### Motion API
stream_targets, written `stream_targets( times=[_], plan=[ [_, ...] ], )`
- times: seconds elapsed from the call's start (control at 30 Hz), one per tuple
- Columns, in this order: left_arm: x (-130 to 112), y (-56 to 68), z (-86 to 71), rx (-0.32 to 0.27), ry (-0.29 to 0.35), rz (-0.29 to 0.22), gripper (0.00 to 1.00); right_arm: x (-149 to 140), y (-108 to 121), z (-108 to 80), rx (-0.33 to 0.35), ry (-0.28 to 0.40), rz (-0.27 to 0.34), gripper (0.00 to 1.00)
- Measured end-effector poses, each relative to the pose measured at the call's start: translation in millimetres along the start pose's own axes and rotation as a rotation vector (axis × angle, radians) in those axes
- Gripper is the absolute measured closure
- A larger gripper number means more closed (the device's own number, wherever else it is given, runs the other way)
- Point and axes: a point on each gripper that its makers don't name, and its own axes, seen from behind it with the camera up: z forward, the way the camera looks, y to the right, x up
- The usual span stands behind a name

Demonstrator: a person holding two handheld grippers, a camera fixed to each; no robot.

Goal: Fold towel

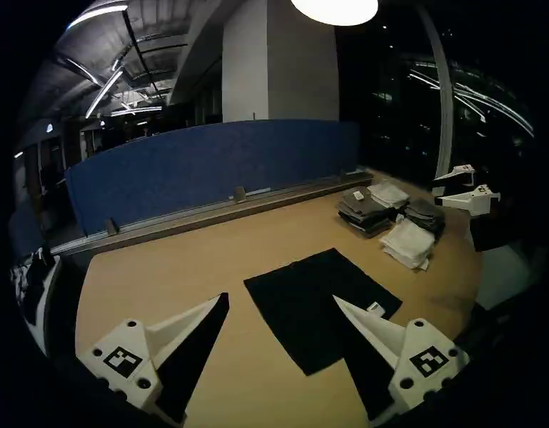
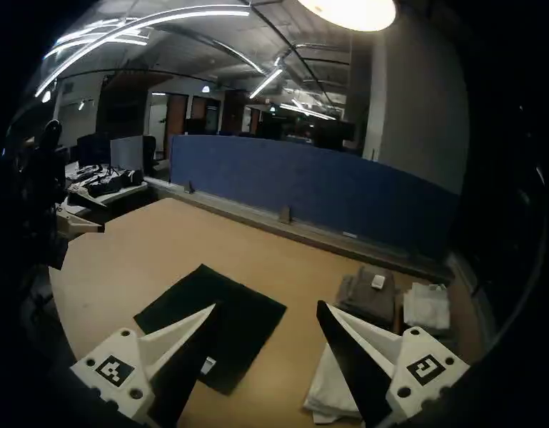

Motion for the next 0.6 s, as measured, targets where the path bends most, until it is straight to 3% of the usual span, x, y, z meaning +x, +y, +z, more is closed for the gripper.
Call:
stream_targets(
  times=[0.3,0.6],
  plan=[
    [-22.5,9.0,10.7,-0.019,-0.033,0.031,0.03,-26.1,-6.4,11.5,0.008,-0.025,-0.007,0.0],
    [-65.0,23.1,32.3,-0.047,-0.071,0.052,0.03,-67.4,-19.7,28.6,0.021,-0.049,0.006,0.0]
  ],
)
